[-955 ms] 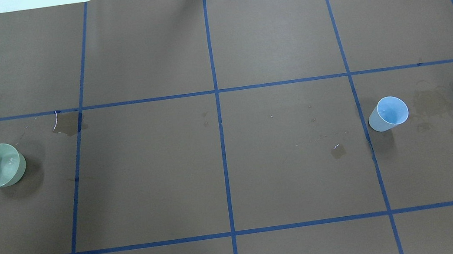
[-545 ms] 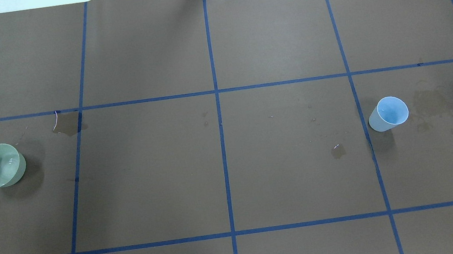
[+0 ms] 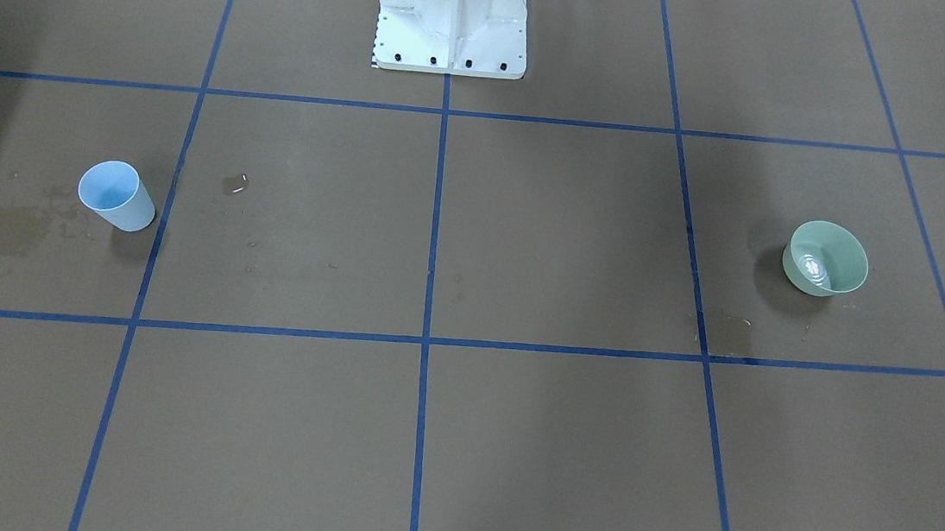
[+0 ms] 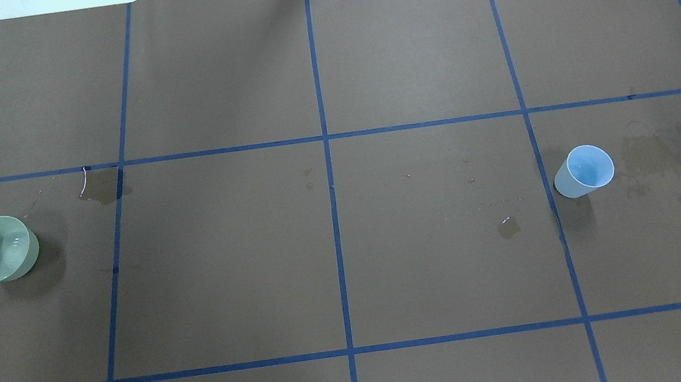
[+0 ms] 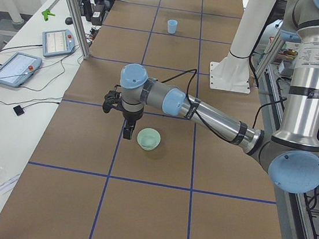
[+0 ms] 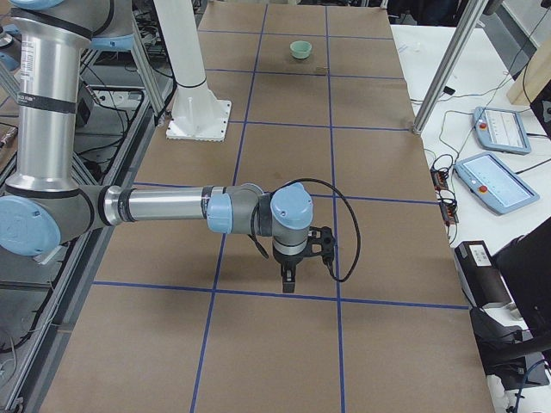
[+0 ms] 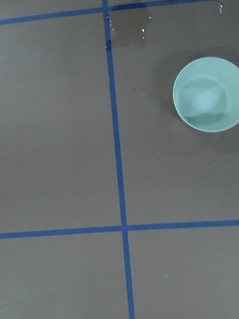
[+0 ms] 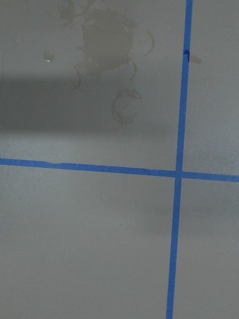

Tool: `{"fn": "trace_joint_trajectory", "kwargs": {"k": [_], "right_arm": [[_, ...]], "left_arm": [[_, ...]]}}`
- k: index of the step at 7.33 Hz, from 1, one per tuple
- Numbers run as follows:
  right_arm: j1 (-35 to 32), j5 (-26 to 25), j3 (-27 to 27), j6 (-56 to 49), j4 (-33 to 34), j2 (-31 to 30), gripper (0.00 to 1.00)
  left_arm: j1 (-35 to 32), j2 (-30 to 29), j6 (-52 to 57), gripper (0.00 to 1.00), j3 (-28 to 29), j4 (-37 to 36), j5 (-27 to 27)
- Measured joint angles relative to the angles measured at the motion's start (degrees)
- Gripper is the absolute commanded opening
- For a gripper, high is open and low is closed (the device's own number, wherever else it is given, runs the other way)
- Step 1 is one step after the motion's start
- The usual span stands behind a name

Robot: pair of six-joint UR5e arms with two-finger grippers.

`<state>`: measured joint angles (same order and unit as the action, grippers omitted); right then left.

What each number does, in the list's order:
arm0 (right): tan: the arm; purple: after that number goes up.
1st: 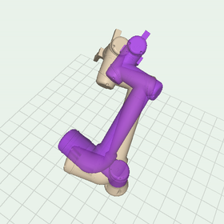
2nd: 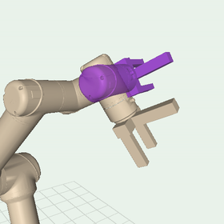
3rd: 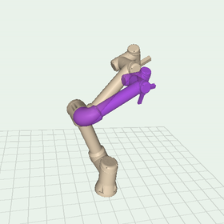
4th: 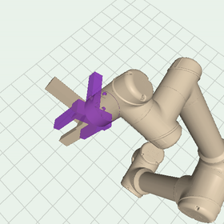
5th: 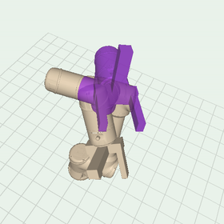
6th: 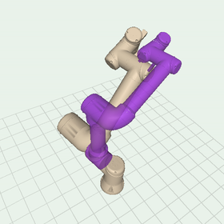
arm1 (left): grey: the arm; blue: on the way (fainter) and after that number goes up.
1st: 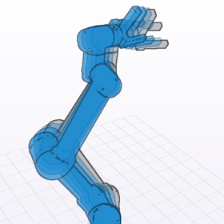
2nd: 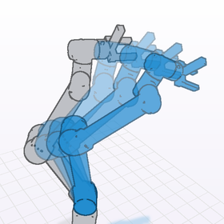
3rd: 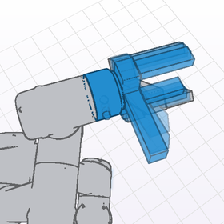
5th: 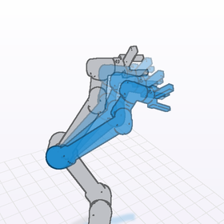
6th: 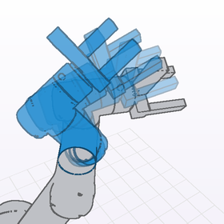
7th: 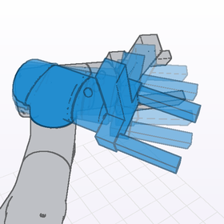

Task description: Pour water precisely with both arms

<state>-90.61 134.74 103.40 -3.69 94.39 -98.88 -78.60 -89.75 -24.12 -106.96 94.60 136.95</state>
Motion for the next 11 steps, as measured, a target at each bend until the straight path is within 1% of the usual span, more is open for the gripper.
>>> {"fn": "trace_joint_trajectory", "kwargs": {"k": [1, 2, 3, 4, 7, 9, 11], "right_arm": [[0.0, 0.0, 0.0, 0.0, 0.0, 0.0, 1.00], [0.0, 0.0, 0.0, -0.1, 0.0, 0.1, 1.00], [0.0, 0.0, 0.1, -0.1, 0.0, 0.3, 1.00], [0.0, 0.0, 0.3, -0.1, 0.0, 0.4, 1.00], [0.0, -0.2, 0.7, -0.1, 0.0, 0.4, 1.00], [0.0, -0.3, 0.7, -0.2, 0.0, 0.4, 1.00], [0.0, -0.3, 0.6, -0.2, 0.0, 0.4, 1.00]], "left_arm": [[2.5, 1.9, -7.7, 1.00, 2.5, 9.4, -0.5], [4.4, 2.9, -13.0, 1.00, 6.4, 18.4, -1.6], [6.4, 3.2, -16.0, 1.00, 9.7, 24.3, -3.0], [8.6, 3.1, -17.9, 1.00, 11.5, 27.4, -4.4], [15.0, 3.2, -18.8, 1.00, 12.7, 28.8, -5.5], [17.8, 3.4, -18.7, 1.00, 14.0, 28.9, -5.8], [19.4, 3.5, -18.6, 0.85, 15.2, 28.9, -6.2]]}}
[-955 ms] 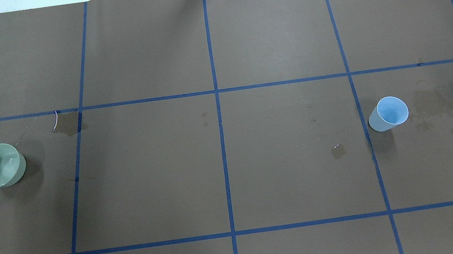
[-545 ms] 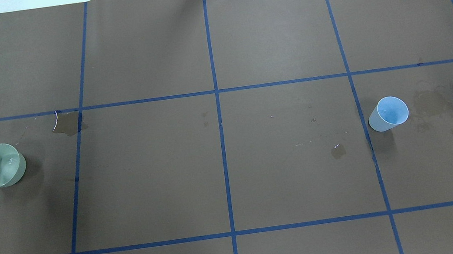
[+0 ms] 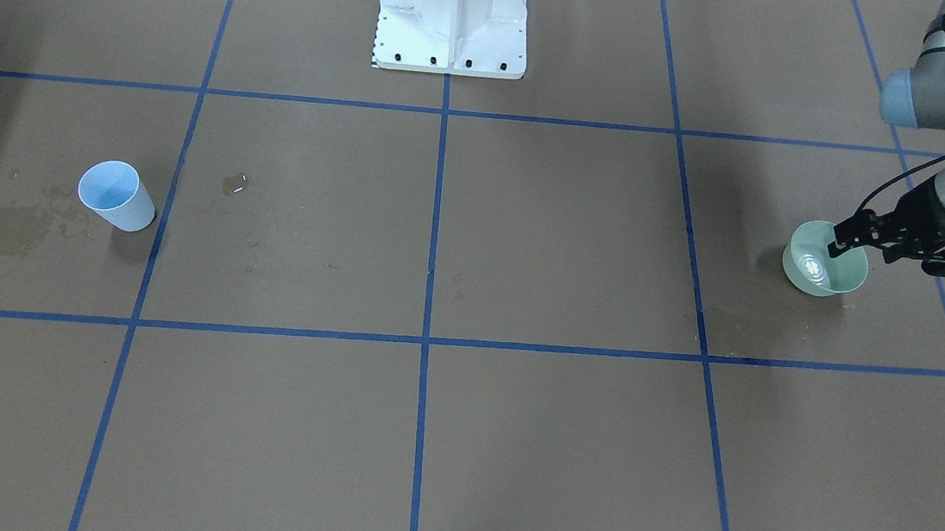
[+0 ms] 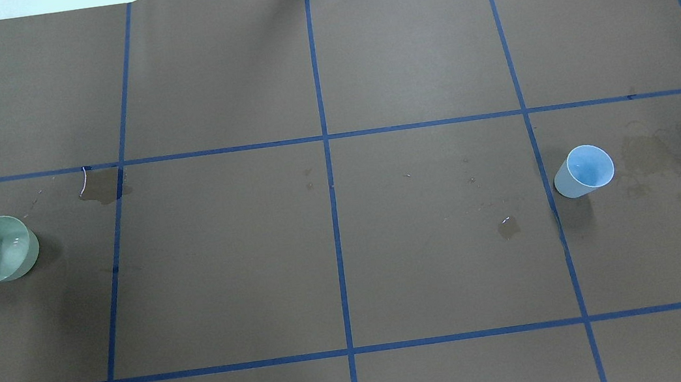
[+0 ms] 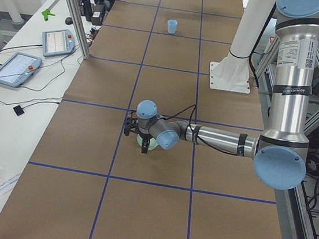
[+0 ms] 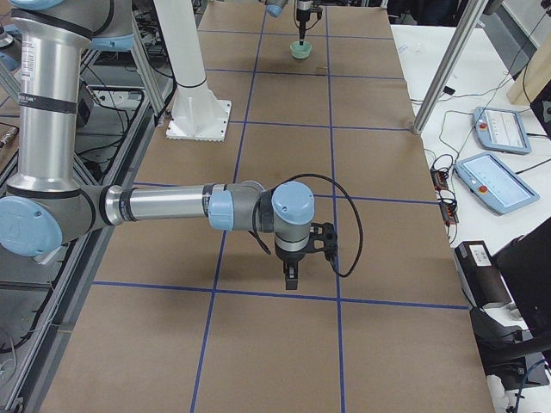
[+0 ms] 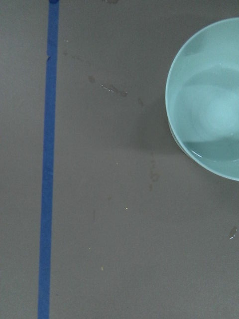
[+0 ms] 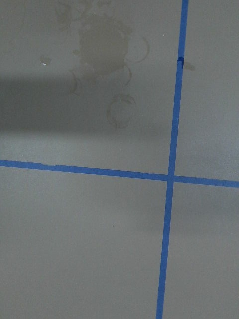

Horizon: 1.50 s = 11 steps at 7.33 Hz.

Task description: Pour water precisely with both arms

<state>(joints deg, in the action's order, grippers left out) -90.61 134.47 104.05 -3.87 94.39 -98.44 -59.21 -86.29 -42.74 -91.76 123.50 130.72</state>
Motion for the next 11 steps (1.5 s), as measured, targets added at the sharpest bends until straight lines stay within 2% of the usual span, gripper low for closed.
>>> {"fn": "trace_joint_trajectory", "kwargs": {"k": [2, 3, 4, 8, 10, 11], "right_arm": [[0.0, 0.0, 0.1, 0.0, 0.0, 0.0, 1.00], [0.0, 0.0, 0.1, 0.0, 0.0, 0.0, 1.00], [0.0, -0.1, 0.1, 0.0, 0.0, 0.1, 1.00], [0.0, -0.1, 0.0, 0.0, 0.0, 0.1, 1.00], [0.0, 0.0, 0.0, 0.0, 0.0, 0.0, 1.00], [0.0, 0.0, 0.0, 0.0, 0.0, 0.0, 1.00]], "left_arm": [[0.6, 0.1, 0.1, 0.58, 1.2, 0.2, -0.1], [0.7, 0.1, 0.1, 0.34, 1.6, 0.3, -0.1], [0.7, 0.0, 0.1, 0.00, 1.8, 0.3, -0.1], [0.7, 0.1, -0.5, 0.00, 2.0, 0.0, 1.2], [-1.1, 0.1, -0.6, 0.00, -0.2, -1.0, 5.3], [-4.1, -0.3, -0.5, 0.00, -2.3, -3.2, 8.2]]}}
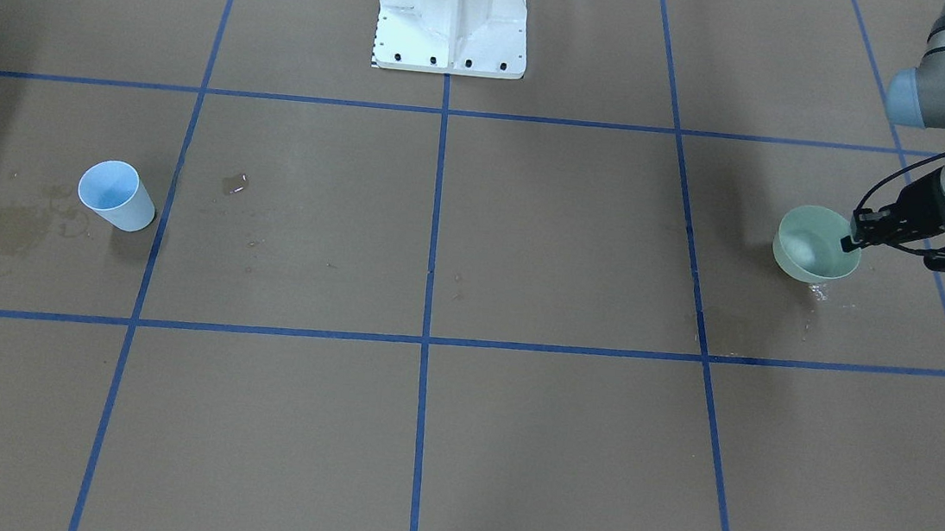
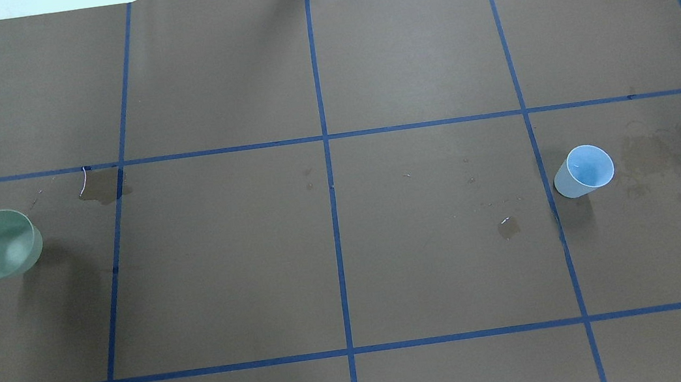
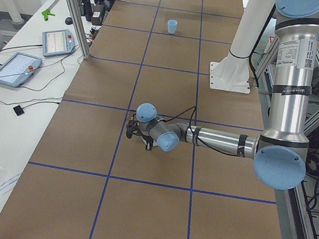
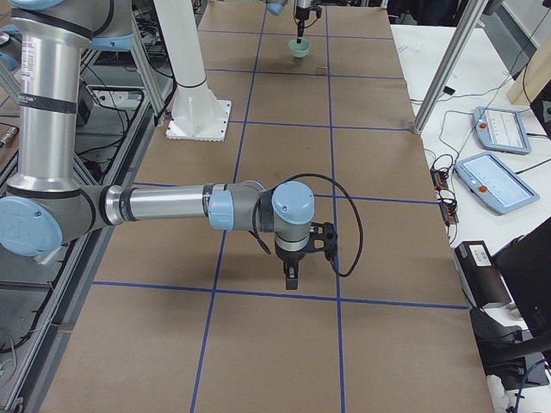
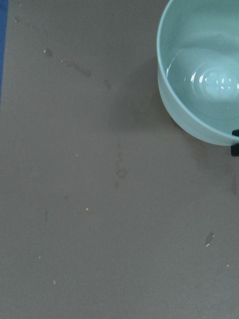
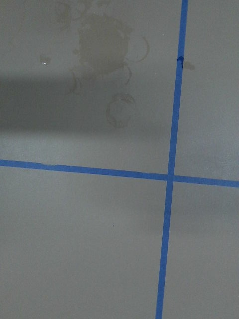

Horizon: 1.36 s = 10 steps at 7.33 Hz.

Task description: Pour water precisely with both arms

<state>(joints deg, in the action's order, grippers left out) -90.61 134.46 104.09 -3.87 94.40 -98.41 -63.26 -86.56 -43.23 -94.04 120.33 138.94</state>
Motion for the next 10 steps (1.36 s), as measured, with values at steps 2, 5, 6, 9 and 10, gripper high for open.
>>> {"fn": "trace_joint_trajectory", "kwargs": {"k": [2, 5, 6, 9, 10], "right_arm": [[0.0, 0.0, 0.0, 0.0, 0.0, 0.0, 1.00], [0.0, 0.0, 0.0, 0.0, 0.0, 0.0, 1.00], [0.0, -0.1, 0.0, 0.0, 0.0, 0.0, 1.00], [0.0, -0.1, -0.3, 0.0, 0.0, 0.0, 1.00], [0.0, -0.1, -0.4, 0.0, 0.0, 0.1, 1.00]], "left_arm": [[-4.2, -2.6, 0.1, 0.00, -7.3, -11.0, 3.7], [-3.9, -17.9, -2.4, 0.00, -13.4, -34.5, 3.3], [-1.5, -23.2, -6.8, 0.00, -13.5, -38.4, 2.1], [13.6, -36.2, -27.6, 0.00, -11.0, -40.3, -7.0], [18.1, -39.3, -33.2, 0.00, -8.8, -38.7, -11.0]]}}
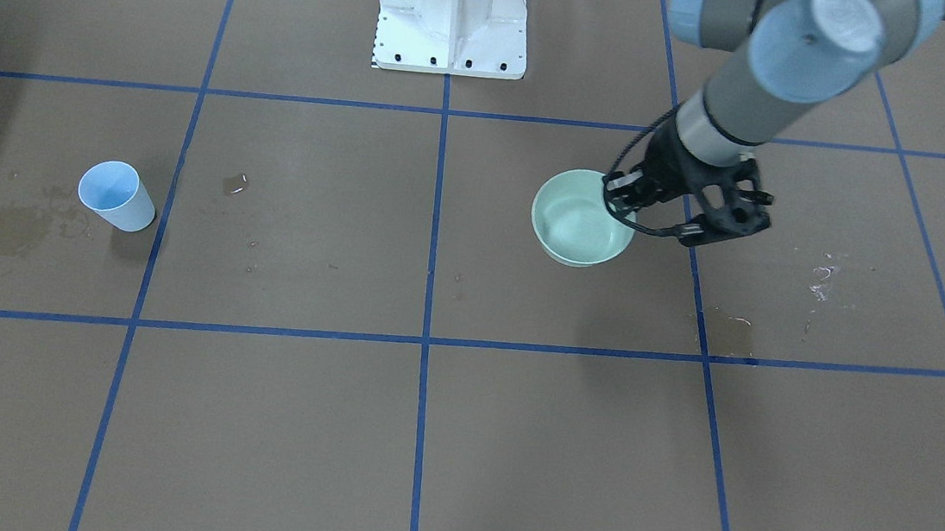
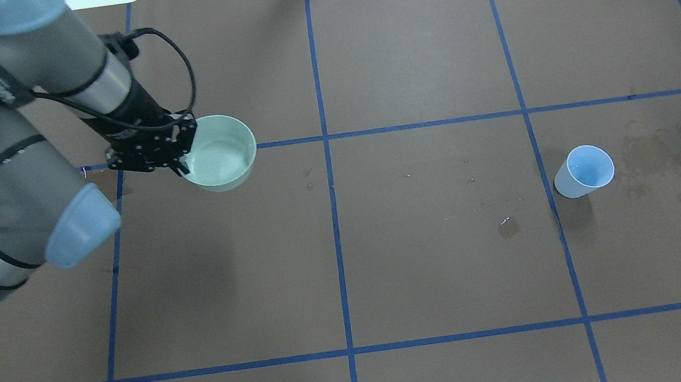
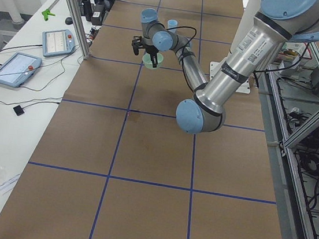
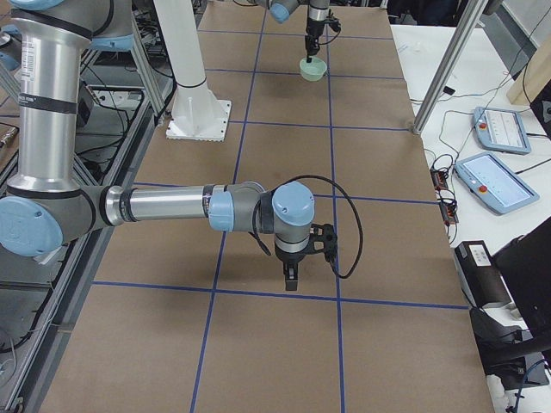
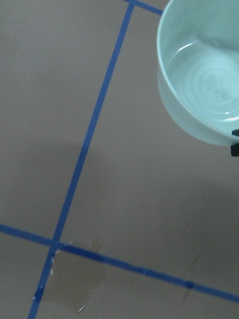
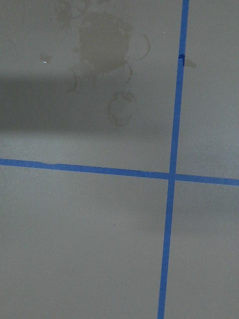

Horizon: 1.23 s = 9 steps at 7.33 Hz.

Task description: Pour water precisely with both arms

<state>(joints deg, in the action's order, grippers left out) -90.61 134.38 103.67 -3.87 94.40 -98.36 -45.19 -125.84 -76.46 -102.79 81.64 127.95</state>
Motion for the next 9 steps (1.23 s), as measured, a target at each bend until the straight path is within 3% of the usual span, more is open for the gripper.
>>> {"fn": "trace_joint_trajectory", "kwargs": {"k": [3, 5, 7, 8, 9], "right_arm": [[0.0, 0.0, -0.1, 0.0, 0.0, 0.0, 1.00], [0.0, 0.0, -0.1, 0.0, 0.0, 0.0, 1.00], [0.0, 0.0, -0.1, 0.0, 0.0, -0.1, 1.00], [0.0, 0.0, -0.1, 0.0, 0.0, -0.1, 1.00], [0.0, 0.0, -0.1, 0.0, 0.0, -0.1, 1.00]], "left_arm": [[7.3, -7.2, -12.5, 0.00, 13.6, 13.2, -7.2], [9.2, -11.7, -14.2, 0.00, 20.9, 15.4, -9.3], [9.7, -12.9, -14.5, 0.00, 23.6, 16.9, -9.7], [10.0, -13.0, -14.5, 0.40, 25.1, 18.9, -9.7], [10.2, -13.0, -14.5, 0.99, 26.3, 20.5, -9.7]]}}
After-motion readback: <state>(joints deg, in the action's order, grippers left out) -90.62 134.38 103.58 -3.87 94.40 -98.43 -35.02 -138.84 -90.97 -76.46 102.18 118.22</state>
